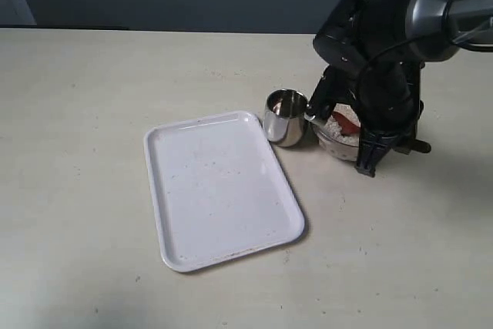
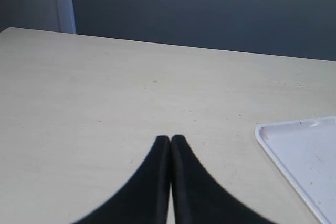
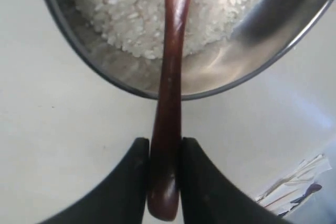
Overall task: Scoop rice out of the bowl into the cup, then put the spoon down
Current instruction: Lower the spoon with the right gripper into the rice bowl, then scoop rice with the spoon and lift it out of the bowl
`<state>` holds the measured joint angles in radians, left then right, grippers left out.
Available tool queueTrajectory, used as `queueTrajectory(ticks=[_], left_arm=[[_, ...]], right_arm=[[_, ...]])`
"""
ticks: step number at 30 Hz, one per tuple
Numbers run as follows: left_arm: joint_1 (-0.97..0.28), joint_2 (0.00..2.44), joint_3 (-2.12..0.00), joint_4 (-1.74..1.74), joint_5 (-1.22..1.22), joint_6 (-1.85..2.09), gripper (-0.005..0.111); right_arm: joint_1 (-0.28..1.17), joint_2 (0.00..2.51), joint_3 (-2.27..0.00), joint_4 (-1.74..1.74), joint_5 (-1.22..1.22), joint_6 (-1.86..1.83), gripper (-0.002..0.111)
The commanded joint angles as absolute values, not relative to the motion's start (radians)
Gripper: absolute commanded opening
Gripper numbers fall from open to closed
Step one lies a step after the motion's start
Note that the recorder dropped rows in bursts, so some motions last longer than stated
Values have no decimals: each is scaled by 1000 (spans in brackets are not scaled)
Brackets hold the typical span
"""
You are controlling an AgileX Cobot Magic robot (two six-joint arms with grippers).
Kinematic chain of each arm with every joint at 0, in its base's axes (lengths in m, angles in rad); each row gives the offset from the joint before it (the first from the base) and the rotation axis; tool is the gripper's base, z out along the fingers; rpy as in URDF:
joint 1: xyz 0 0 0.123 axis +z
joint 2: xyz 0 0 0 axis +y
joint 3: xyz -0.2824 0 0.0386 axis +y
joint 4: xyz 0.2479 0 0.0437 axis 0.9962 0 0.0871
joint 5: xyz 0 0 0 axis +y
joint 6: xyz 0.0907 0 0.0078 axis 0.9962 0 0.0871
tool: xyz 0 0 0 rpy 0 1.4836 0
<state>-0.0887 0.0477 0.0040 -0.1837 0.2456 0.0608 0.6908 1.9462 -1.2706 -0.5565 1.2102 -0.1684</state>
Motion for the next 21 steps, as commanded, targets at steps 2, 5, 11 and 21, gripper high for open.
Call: queueTrajectory(ticks=[2, 5, 11, 21], left_arm=[[-88, 47, 0, -183, 232, 54, 1], [-88, 47, 0, -183, 232, 54, 1], [-88, 47, 0, -183, 232, 54, 1], [-88, 47, 0, -183, 232, 54, 1]], right_arm=[[686, 1946, -1279, -532, 1216, -178, -1], [686, 1946, -1279, -502, 1221, -178, -1], [686, 1946, -1279, -472, 1221, -134, -1], [658, 1946, -1282, -440, 1221, -102, -1]])
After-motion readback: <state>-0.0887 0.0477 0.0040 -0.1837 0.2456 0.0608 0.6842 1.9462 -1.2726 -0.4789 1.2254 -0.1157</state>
